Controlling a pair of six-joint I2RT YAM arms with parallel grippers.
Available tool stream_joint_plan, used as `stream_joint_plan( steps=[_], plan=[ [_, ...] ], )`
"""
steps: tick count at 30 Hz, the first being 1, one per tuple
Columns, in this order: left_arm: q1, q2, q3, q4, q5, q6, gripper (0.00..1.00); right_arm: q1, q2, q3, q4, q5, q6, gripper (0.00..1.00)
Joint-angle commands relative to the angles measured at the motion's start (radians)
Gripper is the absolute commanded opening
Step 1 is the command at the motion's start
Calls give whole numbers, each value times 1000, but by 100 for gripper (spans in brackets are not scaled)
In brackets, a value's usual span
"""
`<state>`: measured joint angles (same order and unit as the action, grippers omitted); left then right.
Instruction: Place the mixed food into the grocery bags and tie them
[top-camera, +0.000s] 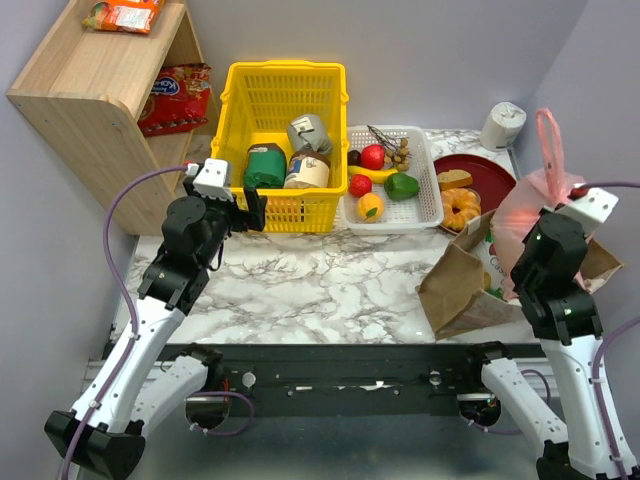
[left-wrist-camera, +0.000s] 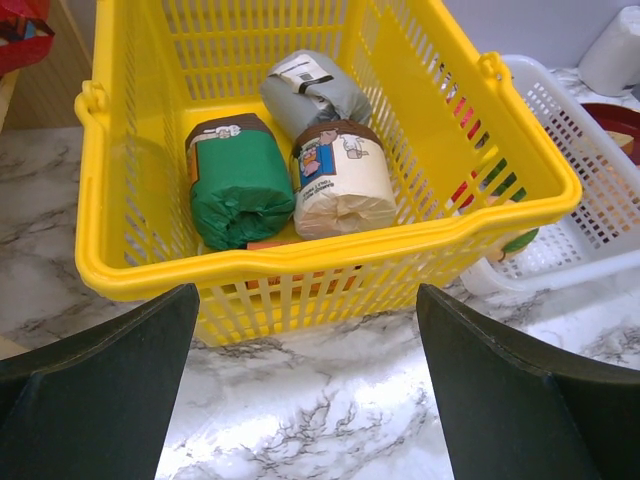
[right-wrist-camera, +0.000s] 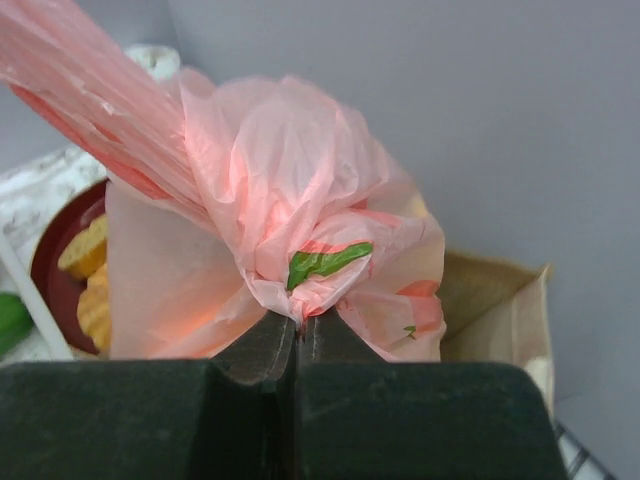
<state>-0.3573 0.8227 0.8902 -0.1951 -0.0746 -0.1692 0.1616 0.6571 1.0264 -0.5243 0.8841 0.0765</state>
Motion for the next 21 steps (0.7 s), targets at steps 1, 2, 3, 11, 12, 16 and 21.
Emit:
stream_joint_plan(
  steps=[1, 2, 3, 11, 12, 16, 21],
  plan=[
    [-45, -30, -14, 36, -33, -3, 99, -4, -85, -81, -113, -75, 392, 14],
    [-51, -36, -16, 34, -36, -3, 99, -5, -94, -113, -158, -105, 448, 14],
    [-60, -40, -17, 34, -37, 0, 99, -5, -103, -130, -180, -141, 509, 14],
    [-108, -76, -22, 36, -57, 4, 99, -5, -125, -284, -466, -266, 1012, 1],
    [-109, -80, -25, 36, -59, 4, 99, -5, -113, -278, -521, -243, 1061, 1],
    [-112, -82, -28, 39, -63, 2, 99, -5, -41, -217, -804, -215, 1351, 1],
    [-112, -76, -27, 37, -63, 2, 99, -5, -88, -227, -890, -220, 1456, 13]
  ],
)
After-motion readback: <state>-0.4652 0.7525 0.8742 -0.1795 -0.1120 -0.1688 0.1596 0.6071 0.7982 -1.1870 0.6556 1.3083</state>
